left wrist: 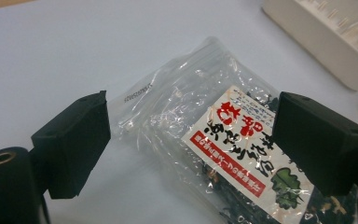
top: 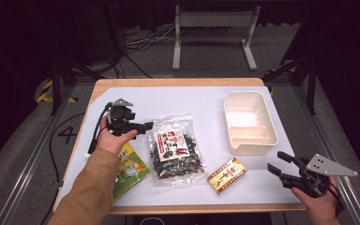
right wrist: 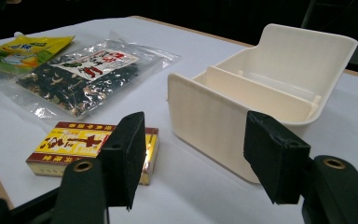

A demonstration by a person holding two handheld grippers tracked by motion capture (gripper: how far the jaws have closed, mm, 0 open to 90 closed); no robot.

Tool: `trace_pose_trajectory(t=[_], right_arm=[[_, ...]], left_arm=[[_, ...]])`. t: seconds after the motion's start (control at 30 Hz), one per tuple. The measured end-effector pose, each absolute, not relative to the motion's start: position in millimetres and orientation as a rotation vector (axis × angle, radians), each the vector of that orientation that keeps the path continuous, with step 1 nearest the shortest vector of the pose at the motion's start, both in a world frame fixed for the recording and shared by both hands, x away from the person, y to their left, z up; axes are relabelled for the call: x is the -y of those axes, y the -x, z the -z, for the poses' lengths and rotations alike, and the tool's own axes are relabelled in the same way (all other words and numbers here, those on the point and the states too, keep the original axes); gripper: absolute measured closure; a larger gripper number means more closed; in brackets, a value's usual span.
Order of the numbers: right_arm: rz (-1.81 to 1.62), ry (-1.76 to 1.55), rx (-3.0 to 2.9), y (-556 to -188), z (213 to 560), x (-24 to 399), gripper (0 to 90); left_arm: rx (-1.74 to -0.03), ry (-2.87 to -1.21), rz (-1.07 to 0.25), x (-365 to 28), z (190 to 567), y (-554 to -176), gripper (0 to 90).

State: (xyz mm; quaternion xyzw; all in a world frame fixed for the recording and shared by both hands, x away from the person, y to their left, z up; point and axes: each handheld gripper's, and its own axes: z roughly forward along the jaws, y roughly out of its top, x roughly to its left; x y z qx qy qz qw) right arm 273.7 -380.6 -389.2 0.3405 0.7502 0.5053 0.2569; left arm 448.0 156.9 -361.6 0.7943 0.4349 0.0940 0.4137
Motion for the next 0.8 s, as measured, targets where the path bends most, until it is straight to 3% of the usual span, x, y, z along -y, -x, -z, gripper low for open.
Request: trace_pose_trajectory(t=[0.8], right_arm=[[-1.343, -0.940, -2.026, -267.2, 392.8, 386.0, 39.0]], left_arm=[[-1.302, -2.146, -0.106, -135.7, 411.3, -492.7, 8.8]])
